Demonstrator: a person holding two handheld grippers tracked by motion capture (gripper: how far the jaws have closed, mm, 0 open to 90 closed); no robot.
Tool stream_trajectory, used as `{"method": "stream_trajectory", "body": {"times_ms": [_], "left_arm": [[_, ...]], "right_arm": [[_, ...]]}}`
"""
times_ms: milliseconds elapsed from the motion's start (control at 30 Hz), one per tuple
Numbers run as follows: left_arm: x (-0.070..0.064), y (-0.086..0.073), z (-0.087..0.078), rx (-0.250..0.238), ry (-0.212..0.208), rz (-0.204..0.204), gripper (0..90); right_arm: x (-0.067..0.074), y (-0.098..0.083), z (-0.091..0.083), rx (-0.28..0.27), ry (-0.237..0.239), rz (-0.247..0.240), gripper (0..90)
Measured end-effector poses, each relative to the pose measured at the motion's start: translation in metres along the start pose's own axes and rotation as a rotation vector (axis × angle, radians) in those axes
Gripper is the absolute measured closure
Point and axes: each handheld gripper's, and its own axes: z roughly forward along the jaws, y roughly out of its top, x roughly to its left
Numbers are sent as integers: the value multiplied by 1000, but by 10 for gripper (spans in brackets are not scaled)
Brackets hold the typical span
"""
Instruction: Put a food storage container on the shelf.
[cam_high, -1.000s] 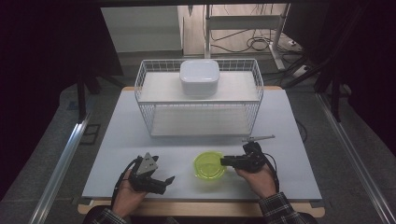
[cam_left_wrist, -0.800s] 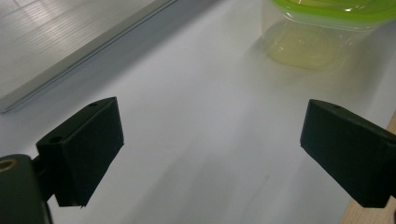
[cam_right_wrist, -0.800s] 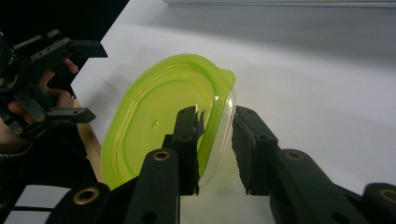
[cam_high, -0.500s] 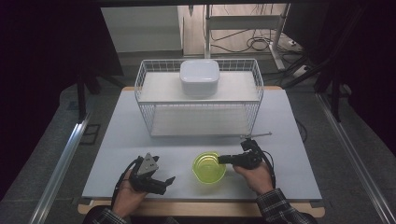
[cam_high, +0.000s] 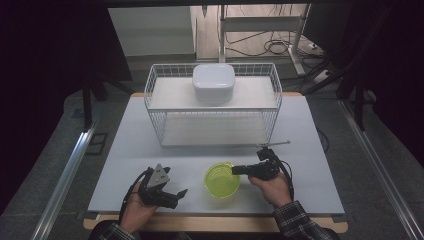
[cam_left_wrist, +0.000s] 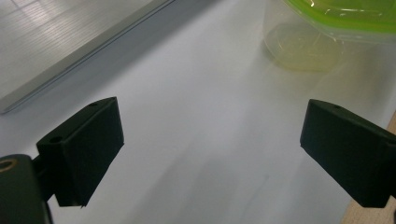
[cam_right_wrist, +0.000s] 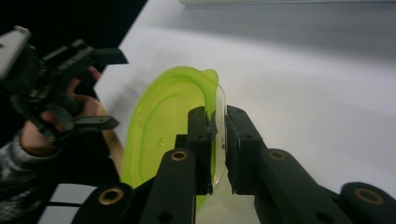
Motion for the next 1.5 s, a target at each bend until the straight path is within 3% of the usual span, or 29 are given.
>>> {"method": "stream_trajectory", "body": {"times_ms": [67, 167, 367, 633, 833, 967, 1500], "left_arm": [[0, 0, 0, 2, 1, 2, 58], [0, 0, 0, 1, 0, 1, 58], [0, 0, 0, 2, -1, 2, 58], [0, 0, 0, 2, -1, 3, 58], [0, 0, 0, 0, 0, 3, 58], [1, 0, -1, -1, 2, -1, 58], [3, -1, -2, -12, 5, -16, 54]], "right_arm": [[-3, 0, 1, 0, -27, -1, 789], [-9, 1, 2, -13, -24, 18, 737], [-13, 5, 2, -24, 23, 57, 703], [-15, 5, 8, 14, 62, 94, 810], [-11, 6, 6, 7, 55, 85, 817], [-10, 8, 2, -18, 82, 97, 817], [10, 28, -17, -97, 116, 51, 817]]}}
